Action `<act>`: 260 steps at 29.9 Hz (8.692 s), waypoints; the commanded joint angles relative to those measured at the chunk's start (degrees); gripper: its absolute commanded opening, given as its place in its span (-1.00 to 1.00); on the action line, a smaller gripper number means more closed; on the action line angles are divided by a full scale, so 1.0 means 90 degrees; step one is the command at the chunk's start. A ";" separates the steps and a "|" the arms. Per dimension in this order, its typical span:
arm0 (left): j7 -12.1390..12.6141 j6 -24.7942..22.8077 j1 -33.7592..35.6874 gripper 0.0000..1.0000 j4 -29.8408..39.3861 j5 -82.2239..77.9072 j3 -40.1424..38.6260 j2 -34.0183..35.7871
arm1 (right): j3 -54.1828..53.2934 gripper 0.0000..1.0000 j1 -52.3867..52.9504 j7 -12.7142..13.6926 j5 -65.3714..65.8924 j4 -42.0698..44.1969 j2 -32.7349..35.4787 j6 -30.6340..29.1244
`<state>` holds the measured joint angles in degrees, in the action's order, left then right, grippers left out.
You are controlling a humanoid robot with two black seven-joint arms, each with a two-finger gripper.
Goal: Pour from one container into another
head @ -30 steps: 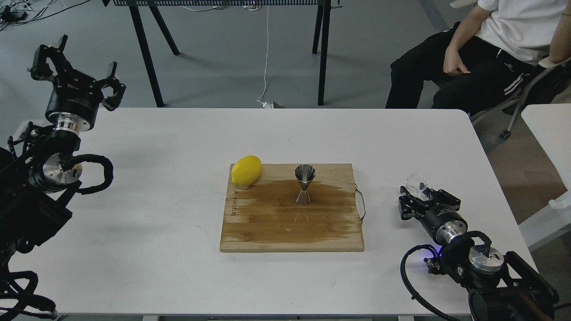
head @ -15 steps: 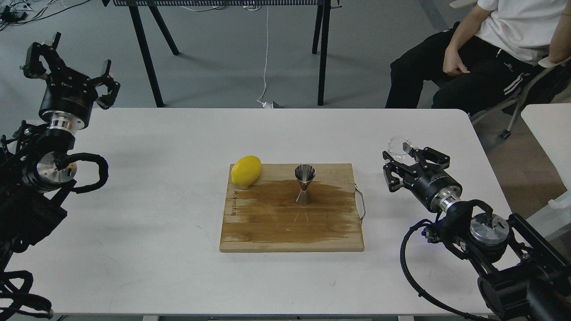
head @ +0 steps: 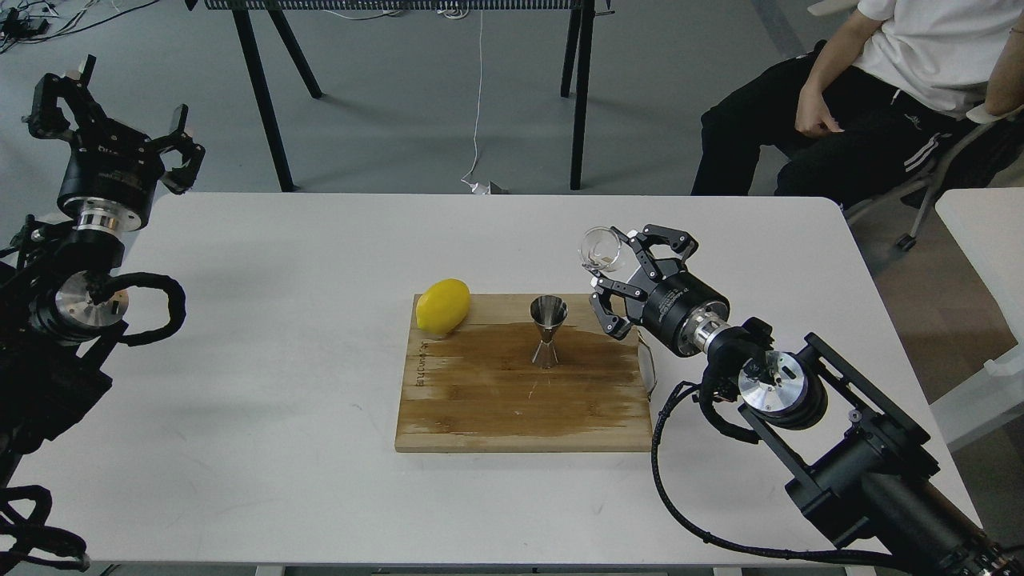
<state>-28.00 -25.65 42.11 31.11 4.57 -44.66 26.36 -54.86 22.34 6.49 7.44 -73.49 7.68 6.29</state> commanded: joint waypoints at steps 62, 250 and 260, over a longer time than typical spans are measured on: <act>0.0000 -0.0011 -0.0011 1.00 -0.0039 0.0000 -0.0019 0.0000 | 0.1447 -0.43 0.0398 -0.0340 0.3392 -0.0311 0.0309 0.0239; 0.0000 -0.0021 -0.0080 1.00 -0.0225 0.0039 -0.0126 -0.0029 | -0.1493 -0.02 -0.0520 0.0588 -0.4020 0.4455 0.0250 -0.2505; 0.0000 -0.0021 -0.0080 1.00 -0.0225 0.0039 -0.0126 -0.0019 | -0.1493 -0.40 -0.0520 0.0588 -0.4010 0.4445 0.0260 -0.2534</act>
<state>-28.00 -25.85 41.39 29.09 4.92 -45.79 26.17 -68.30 17.67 11.78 -28.70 -33.44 10.00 -16.46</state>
